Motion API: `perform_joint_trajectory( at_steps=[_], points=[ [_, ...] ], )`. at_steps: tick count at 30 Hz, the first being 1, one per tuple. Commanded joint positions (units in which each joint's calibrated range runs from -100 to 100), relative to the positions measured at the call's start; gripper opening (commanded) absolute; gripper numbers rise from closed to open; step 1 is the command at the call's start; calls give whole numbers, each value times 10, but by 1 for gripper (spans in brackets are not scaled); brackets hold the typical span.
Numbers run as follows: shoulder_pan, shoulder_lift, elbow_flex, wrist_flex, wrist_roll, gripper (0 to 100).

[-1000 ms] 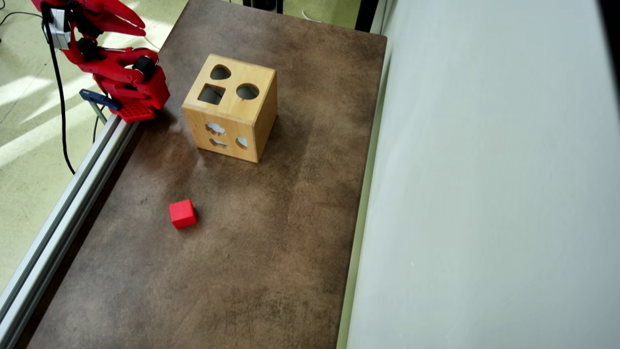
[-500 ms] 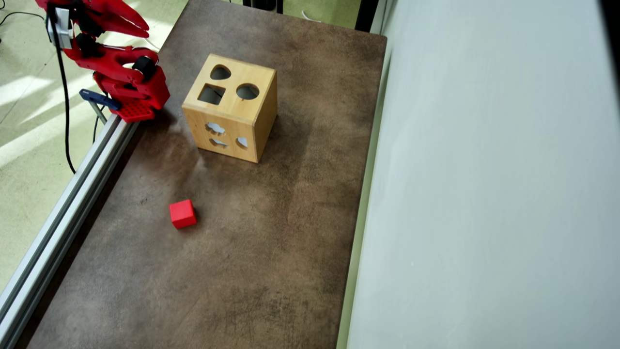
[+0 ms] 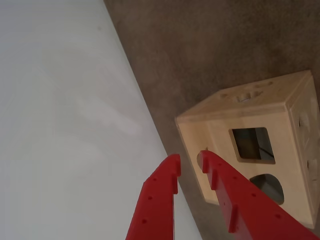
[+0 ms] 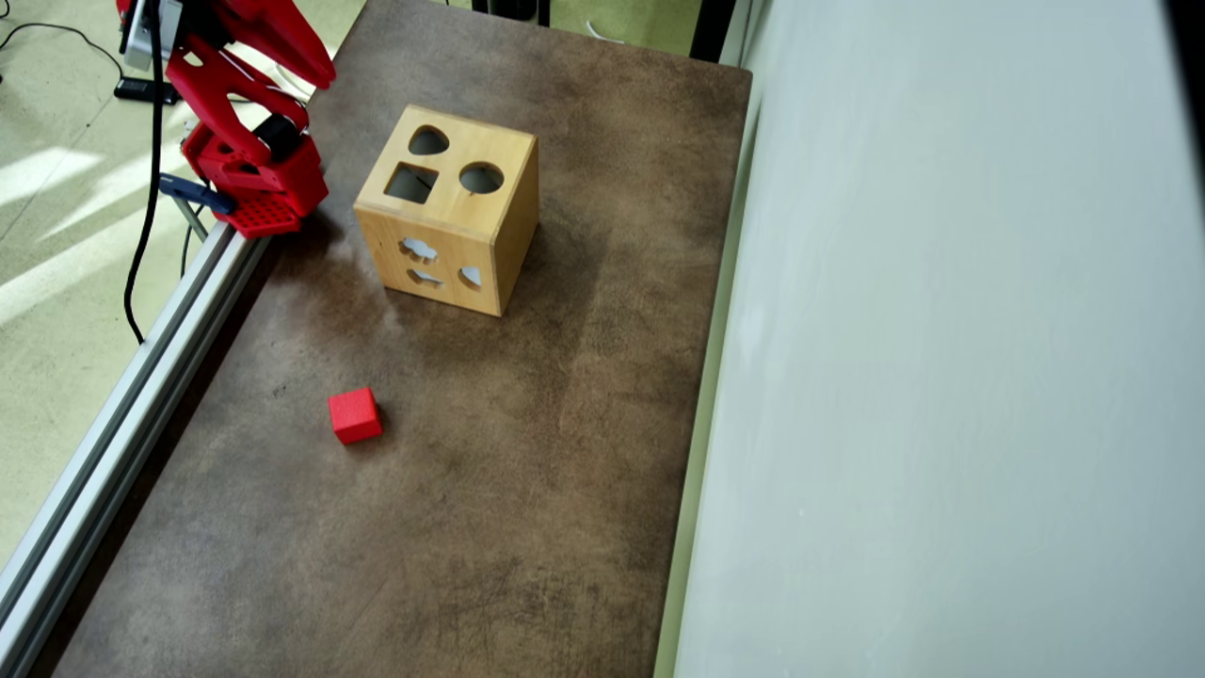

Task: Pick and place the red cube on the square hole

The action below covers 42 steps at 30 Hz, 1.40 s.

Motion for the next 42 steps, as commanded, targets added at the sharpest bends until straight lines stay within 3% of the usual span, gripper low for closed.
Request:
perform_joint_trajectory(
  at_steps=[1,12,19,28,42],
  points=[
    [66,56,-19,-6,4,7],
    [175,225,-27,-7,4,7],
    [180,276,-27,-16,4,7],
    [181,344,-19,-121,5,7],
    [192,405,-27,-125,5,7]
  ],
)
